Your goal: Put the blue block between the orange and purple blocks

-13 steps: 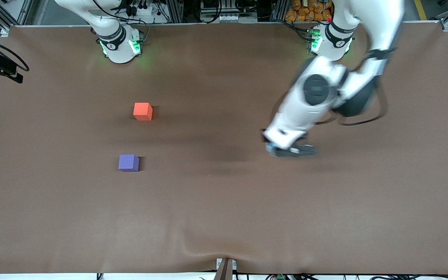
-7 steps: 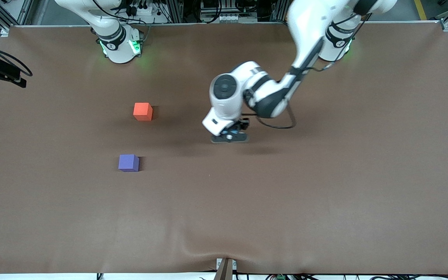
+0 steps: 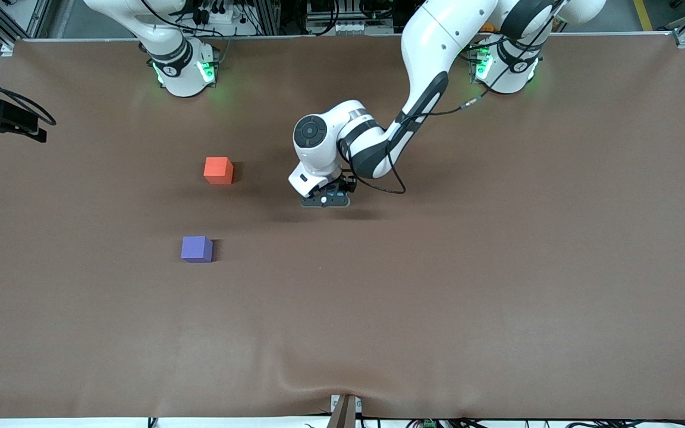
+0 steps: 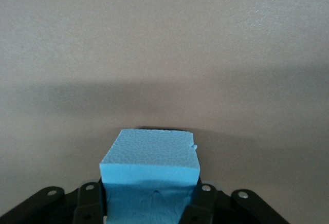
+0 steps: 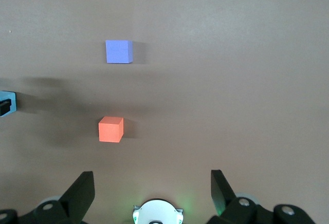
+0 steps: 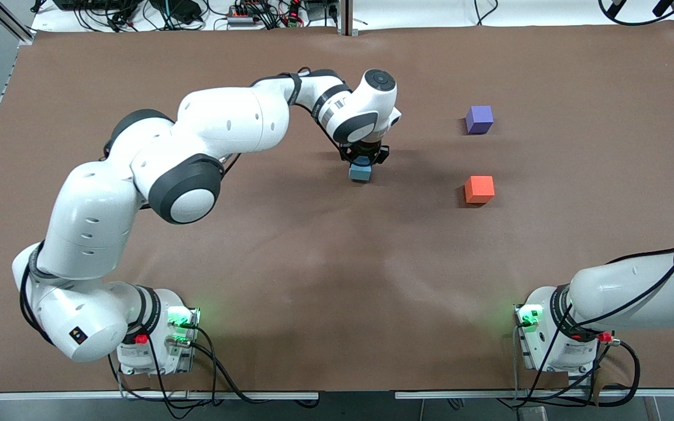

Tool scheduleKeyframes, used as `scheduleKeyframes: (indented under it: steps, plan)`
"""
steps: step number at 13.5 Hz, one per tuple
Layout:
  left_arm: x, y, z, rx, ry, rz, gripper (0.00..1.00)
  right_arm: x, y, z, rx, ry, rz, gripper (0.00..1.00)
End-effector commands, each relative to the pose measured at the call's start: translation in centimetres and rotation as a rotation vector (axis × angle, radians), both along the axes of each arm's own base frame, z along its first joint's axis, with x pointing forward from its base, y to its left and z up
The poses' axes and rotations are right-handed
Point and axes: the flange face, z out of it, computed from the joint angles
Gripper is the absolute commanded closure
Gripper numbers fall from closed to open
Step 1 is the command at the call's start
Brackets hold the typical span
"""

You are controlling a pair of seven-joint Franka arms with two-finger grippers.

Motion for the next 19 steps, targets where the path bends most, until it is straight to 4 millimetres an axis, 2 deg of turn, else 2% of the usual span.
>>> scheduleKeyframes:
  steps: [1, 2, 4, 5, 7, 8, 10, 11, 12, 15, 17, 19]
  plan:
    - [1.4, -0.2, 1.3, -0.006, -0.062, 0.015, 0.00, 2.6, 0.1, -3.7, -0.003, 0.049, 0.021, 0.00]
    - [1.6, -0.1, 2.3, -0.011, -0.077, 0.018, 0.00, 3.6, -0.1, -5.9, 0.001, 0.091, 0.018, 0.00]
    - [2.6, 0.6, 5.6, -0.012, -0.094, 0.028, 0.00, 3.9, 0.0, -6.8, -0.002, 0.104, 0.015, 0.00]
    - [3.3, 1.6, 7.8, 0.004, -0.094, 0.040, 0.00, 4.0, 0.5, -7.2, 0.002, 0.113, 0.018, 0.00]
    - [5.6, 4.1, 14.2, -0.013, -0.130, 0.066, 0.00, 4.4, 3.8, -8.0, 0.026, 0.118, 0.038, 0.00]
    - [7.7, 6.3, 18.1, -0.046, -0.165, 0.099, 0.00, 4.5, 5.3, -8.3, 0.049, 0.127, -0.016, 0.00]
    - [10.8, 10.5, 23.4, -0.094, -0.211, 0.155, 0.00, 5.1, 8.3, -11.5, 0.166, 0.208, -0.094, 0.00]
    - [11.9, 12.2, 25.2, -0.106, -0.229, 0.165, 0.00, 5.2, 10.1, -13.1, 0.248, 0.244, -0.091, 0.00]
    - [12.8, 14.0, 26.6, -0.110, -0.240, 0.170, 0.00, 5.4, 12.0, -13.6, 0.273, 0.233, -0.089, 0.00]
    - [16.5, 21.1, 28.6, -0.070, -0.229, 0.162, 0.00, 4.7, 18.2, -15.4, 0.240, 0.224, -0.096, 0.00]
    - [18.6, 25.4, 29.4, -0.059, -0.232, 0.188, 0.00, 3.6, 23.5, -17.4, 0.211, 0.205, -0.127, 0.00]
    - [19.8, 29.3, 30.5, -0.038, -0.221, 0.187, 0.00, 2.2, 29.3, -19.8, 0.188, 0.166, -0.171, 0.00]
